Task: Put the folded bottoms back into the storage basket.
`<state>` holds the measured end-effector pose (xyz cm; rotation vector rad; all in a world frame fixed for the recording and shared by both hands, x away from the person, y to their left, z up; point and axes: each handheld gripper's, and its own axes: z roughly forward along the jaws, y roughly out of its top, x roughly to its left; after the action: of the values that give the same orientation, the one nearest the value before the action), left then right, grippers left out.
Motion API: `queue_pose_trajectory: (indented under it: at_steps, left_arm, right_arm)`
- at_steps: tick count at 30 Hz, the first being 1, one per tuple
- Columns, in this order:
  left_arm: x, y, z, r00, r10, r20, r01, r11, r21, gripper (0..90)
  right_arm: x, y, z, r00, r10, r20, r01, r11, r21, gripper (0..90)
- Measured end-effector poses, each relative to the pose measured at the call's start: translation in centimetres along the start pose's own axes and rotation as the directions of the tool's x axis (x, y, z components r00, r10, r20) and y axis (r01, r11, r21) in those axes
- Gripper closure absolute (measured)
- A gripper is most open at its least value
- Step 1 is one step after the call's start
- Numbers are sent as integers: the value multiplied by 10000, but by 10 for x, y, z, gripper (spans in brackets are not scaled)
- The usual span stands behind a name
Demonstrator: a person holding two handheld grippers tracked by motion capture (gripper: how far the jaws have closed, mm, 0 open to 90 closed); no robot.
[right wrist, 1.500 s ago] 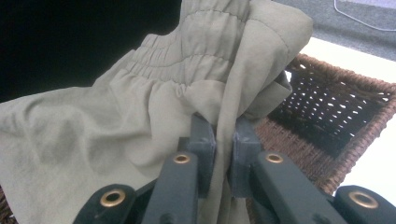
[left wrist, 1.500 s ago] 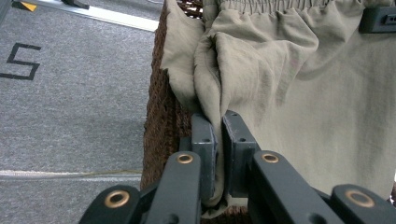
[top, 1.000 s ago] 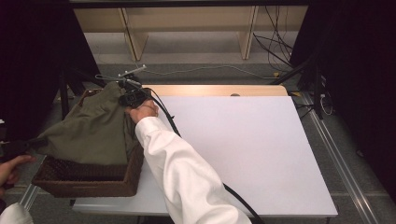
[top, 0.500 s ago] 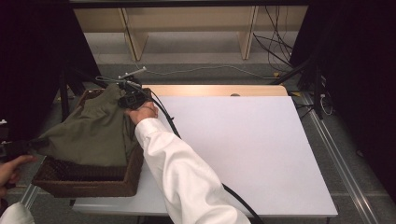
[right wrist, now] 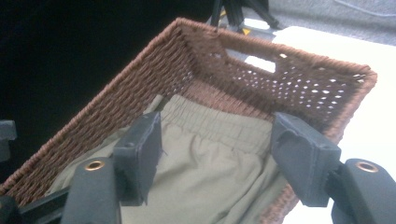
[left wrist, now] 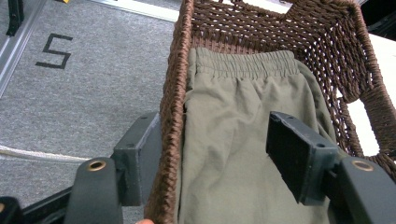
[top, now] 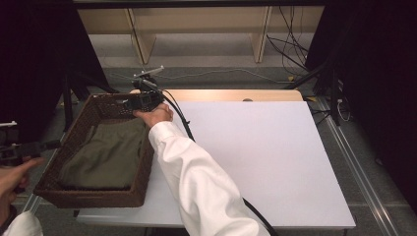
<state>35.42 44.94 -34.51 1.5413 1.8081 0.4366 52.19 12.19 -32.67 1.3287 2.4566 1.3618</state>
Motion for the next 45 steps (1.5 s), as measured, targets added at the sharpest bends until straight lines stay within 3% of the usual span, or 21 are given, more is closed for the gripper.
queue_pose_trajectory:
  at_steps: [8, 13, 20, 27, 33, 38, 45]
  left_arm:
    - [-16, 3, 5, 9993, 355, 86, -355, 9993, -74, 295]
    - [-27, 4, 9, 9974, 565, 457, -556, 9982, -204, 283]
    - [-60, 6, 19, 9882, 1357, 710, -1331, 9903, -395, 252]
    - [-96, 2, 33, 9671, 2007, 1562, -1917, 9789, -706, 210]
    - [-122, -2, 42, 9483, 2477, 1986, -2326, 9678, -963, 175]
    - [-141, -8, 49, 9198, 2565, 2971, -2240, 9646, -1392, 169]
    - [-167, -17, 55, 8952, 3043, 3255, -2623, 9504, -1672, 168]
  right_arm:
    - [-13, -3, -20, 9998, -109, 185, 114, 9996, -272, 299]
    - [-23, -7, -33, 9999, -77, 143, 83, 9991, -412, 295]
    - [-35, -14, -56, 9999, -86, 80, 92, 9963, -859, 284]
    - [-50, -28, -83, 9994, -279, 195, 298, 9940, -1050, 282]
    - [-66, -40, -108, 9985, -319, 444, 375, 9907, -1311, 273]
    - [-76, -53, -129, 9985, -357, 411, 417, 9867, -1568, 269]
    - [-79, -74, -148, 9974, -676, 261, 711, 9824, -1725, 267]
